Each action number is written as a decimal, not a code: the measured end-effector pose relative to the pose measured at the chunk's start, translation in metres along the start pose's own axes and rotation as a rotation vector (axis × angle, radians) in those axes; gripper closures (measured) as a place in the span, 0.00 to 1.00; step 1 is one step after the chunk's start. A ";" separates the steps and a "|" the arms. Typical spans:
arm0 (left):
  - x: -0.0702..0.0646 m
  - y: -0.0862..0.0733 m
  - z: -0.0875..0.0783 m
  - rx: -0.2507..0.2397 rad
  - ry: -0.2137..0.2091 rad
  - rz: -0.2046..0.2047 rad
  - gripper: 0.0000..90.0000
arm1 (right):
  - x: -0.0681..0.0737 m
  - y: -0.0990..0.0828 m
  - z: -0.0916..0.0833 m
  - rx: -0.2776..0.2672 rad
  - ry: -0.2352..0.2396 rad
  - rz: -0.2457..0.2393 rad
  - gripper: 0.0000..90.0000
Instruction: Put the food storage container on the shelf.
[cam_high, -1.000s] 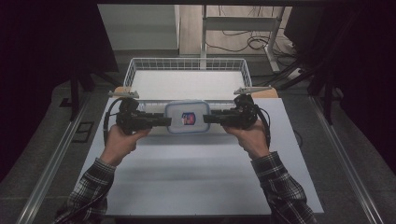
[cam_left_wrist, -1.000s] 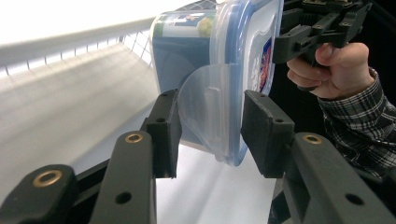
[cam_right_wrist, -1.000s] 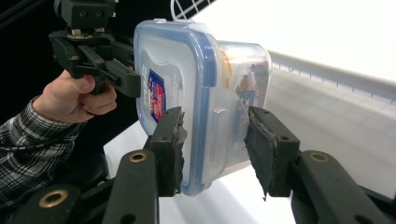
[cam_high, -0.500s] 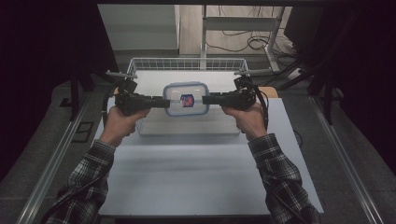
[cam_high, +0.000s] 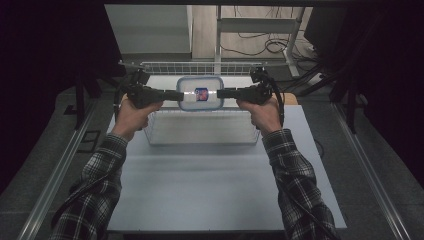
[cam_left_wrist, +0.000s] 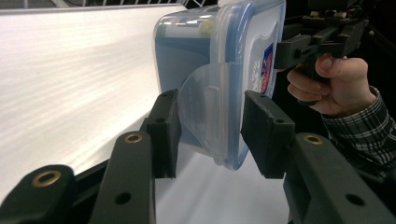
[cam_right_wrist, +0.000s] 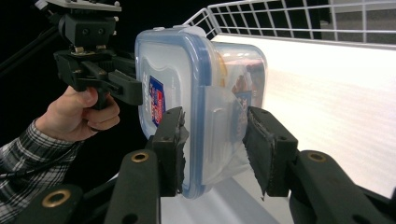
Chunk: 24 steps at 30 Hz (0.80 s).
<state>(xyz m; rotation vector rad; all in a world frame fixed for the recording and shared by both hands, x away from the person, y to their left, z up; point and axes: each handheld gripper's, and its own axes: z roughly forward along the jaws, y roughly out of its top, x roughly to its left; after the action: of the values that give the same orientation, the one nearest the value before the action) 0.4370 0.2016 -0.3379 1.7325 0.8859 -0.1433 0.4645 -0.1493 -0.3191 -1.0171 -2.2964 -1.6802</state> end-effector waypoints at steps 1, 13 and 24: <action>0.000 0.000 0.000 0.000 0.000 0.000 0.64 | 0.000 0.000 0.000 0.000 0.000 0.000 0.64; 0.016 0.003 0.008 -0.010 0.010 -0.026 0.63 | -0.015 0.002 0.010 0.002 -0.019 0.047 0.63; 0.018 0.003 0.012 -0.001 0.012 -0.025 0.57 | -0.011 0.004 0.013 0.012 -0.088 0.024 0.65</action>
<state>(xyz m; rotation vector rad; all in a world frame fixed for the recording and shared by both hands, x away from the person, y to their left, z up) 0.4552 0.1995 -0.3490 1.7233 0.9164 -0.1497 0.4791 -0.1426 -0.3260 -1.1332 -2.3346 -1.6424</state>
